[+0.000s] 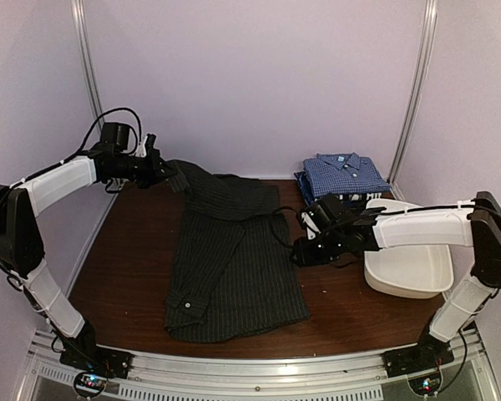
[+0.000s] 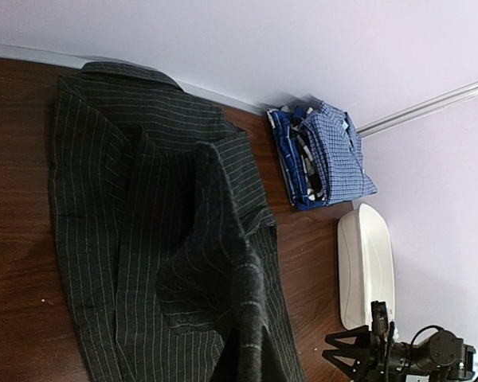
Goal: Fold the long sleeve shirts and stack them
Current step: Pick up the 1/3-folded shirt from the center of the board.
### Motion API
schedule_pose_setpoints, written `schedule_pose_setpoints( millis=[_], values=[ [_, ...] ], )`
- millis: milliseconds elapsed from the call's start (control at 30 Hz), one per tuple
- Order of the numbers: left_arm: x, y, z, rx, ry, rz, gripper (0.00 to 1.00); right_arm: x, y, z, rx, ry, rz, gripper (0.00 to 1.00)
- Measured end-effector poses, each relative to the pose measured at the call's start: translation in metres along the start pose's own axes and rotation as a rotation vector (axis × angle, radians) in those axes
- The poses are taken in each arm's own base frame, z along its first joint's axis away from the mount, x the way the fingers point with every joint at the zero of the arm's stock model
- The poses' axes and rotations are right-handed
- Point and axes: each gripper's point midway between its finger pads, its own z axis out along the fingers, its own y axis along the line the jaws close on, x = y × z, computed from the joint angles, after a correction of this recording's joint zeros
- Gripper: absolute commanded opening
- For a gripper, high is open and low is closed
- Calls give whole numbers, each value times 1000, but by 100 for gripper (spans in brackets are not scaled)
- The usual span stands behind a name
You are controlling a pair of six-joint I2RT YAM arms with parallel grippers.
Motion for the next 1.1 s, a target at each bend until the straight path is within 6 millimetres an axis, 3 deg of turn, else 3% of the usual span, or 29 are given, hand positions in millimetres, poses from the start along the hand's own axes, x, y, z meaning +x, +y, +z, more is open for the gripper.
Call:
schedule_pose_setpoints(
  millis=[233,433,533,733,1100],
  values=[
    [1,-3,0,17,9,3,0,70,-5,-24,44,92,42,37],
    [1,-5,0,24,11,4,0,116,-11,-35,47,153,89,33],
    [-1,-6,-1,26,8,7,0,132,-4,-35,39,184,93,30],
    [-3,-9,-1,31,3,12,0,147,10,-27,20,212,103,27],
    [-7,-8,3,32,3,12,0,154,8,-17,58,216,124,25]
  ],
)
